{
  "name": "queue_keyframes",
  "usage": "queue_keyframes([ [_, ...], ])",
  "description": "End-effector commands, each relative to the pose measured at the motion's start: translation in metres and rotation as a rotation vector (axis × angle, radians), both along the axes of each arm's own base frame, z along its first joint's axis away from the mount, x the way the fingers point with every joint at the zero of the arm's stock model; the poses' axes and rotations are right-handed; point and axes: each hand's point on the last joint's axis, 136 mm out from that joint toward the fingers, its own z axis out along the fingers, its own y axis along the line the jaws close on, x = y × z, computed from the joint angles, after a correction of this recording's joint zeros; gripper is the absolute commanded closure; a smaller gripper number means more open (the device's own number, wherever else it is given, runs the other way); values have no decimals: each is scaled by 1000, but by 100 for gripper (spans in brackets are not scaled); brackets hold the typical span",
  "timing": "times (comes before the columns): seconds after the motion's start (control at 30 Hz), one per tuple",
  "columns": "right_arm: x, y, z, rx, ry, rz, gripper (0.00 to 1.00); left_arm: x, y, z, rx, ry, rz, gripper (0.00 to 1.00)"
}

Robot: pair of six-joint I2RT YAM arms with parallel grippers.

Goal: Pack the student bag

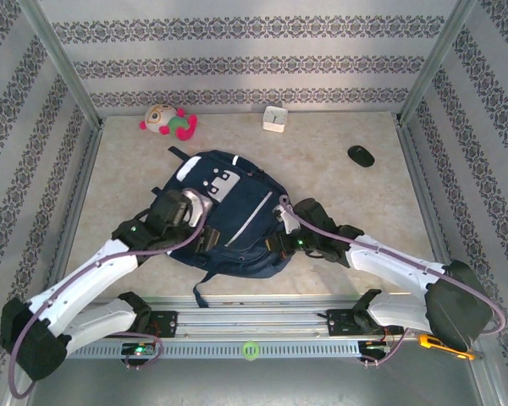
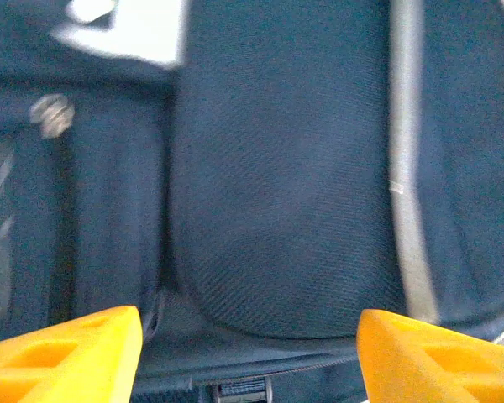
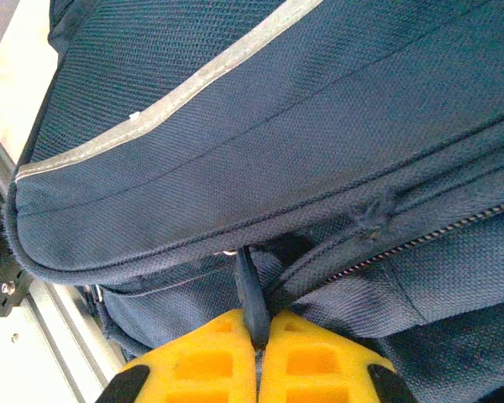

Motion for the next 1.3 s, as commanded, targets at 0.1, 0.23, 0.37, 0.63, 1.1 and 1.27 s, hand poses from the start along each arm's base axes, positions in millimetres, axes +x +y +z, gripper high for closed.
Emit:
queue_keyframes([
  [0.1,-10,9,10,56,-53,-21,100,14,65,-19,-155,-17,577,32],
  [0.23,-18,17,9,67,-56,-16,100,31,63,-32,-215,-31,588,32],
  [0.37,-26,29,6,78,-53,6,100,64,47,-43,-271,-47,530,33],
  [0.63,-19,39,7,80,-112,9,100,137,19,-33,-246,-76,368,31],
  [1.1,-7,39,8,73,-190,22,100,26,-49,35,-78,-462,-661,30],
  [1.27,-7,37,15,80,-205,20,100,-3,-79,18,-26,-466,-882,29],
])
